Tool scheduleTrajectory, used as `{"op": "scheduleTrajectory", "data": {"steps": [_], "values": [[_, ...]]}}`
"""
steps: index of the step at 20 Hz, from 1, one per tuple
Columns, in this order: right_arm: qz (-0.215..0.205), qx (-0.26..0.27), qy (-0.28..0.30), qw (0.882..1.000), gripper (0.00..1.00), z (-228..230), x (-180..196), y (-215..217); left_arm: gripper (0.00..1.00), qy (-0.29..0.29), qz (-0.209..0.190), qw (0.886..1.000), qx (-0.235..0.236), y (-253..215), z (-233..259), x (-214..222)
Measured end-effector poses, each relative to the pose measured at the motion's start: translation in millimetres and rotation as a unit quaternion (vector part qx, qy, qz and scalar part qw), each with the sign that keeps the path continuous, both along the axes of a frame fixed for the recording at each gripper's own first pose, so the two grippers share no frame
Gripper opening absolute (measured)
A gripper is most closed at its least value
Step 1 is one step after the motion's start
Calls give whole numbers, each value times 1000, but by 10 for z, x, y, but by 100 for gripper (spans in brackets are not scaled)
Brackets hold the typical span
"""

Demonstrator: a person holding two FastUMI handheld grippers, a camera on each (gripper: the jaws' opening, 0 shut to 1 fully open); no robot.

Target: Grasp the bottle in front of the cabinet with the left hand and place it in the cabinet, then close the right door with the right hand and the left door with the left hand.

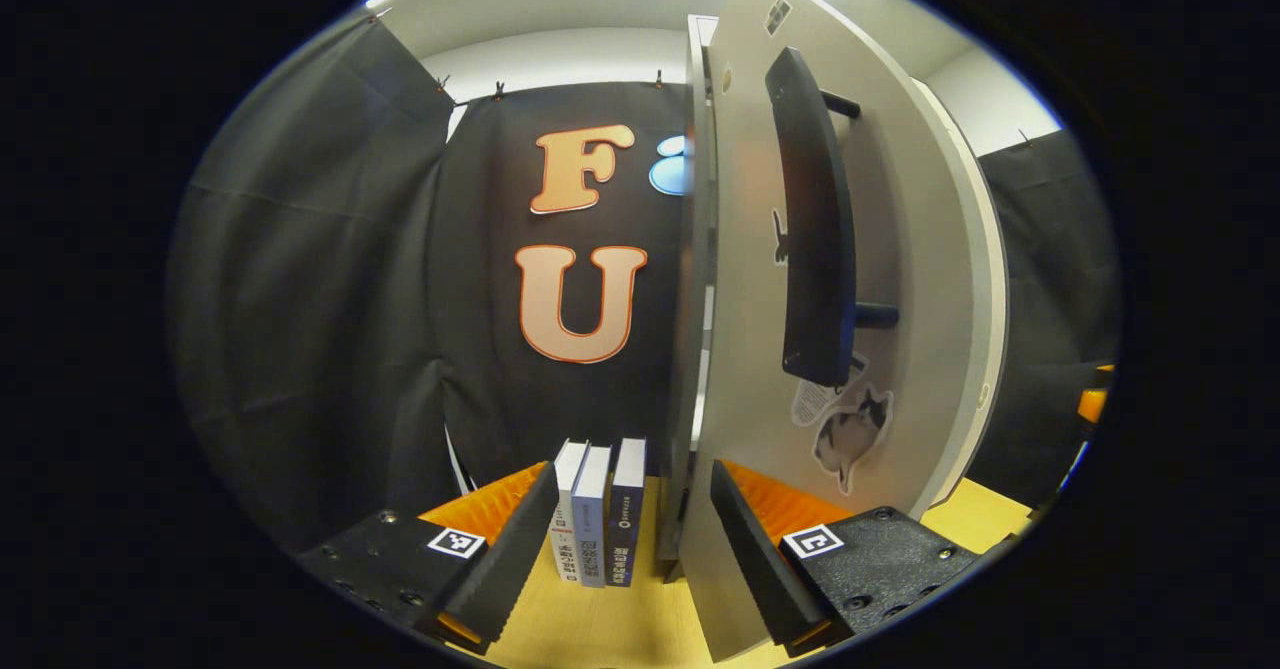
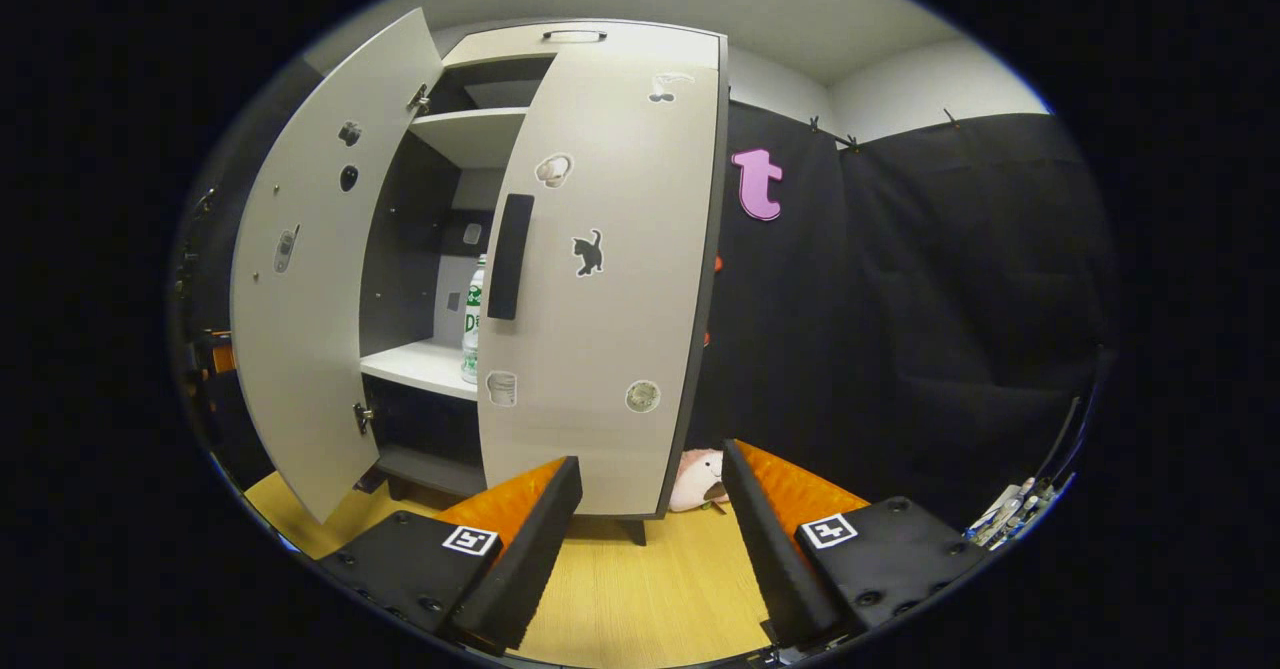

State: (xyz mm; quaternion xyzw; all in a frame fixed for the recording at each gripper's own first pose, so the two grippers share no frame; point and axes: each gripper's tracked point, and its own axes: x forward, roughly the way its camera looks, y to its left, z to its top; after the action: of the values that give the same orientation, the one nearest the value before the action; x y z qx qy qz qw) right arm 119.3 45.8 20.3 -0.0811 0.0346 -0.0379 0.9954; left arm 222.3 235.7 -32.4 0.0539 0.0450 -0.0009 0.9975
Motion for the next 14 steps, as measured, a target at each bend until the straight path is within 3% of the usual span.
{"op": "scheduleTrajectory", "data": {"steps": [3, 4, 5, 6, 7, 8, 9, 14], "values": [[-4, 14, -6, 1000, 94, 181, -69, -114, 89, 6, -17, 1000, -6, -190, -60, 4], [-5, 16, -10, 1000, 94, 236, -88, -158, 97, 6, -22, 1000, -5, -242, -60, 5], [-7, 15, -15, 1000, 94, 279, -102, -202, 89, 7, -24, 1000, -5, -292, -78, 16], [-10, 13, -18, 1000, 94, 304, -107, -249, 93, 8, -26, 1000, -5, -338, -84, 29], [-10, 12, -19, 1000, 94, 314, -112, -285, 89, 10, -27, 1000, -6, -389, -100, 41], [-10, 10, -17, 1000, 94, 292, -114, -311, 93, 13, -28, 999, -9, -433, -120, 60], [-8, 8, -17, 1000, 94, 290, -107, -334, 89, 15, -29, 999, -10, -481, -138, 69], [-4, -3, -19, 1000, 94, 371, 26, -515, 89, 14, -22, 1000, -3, -696, -155, 136]]}}
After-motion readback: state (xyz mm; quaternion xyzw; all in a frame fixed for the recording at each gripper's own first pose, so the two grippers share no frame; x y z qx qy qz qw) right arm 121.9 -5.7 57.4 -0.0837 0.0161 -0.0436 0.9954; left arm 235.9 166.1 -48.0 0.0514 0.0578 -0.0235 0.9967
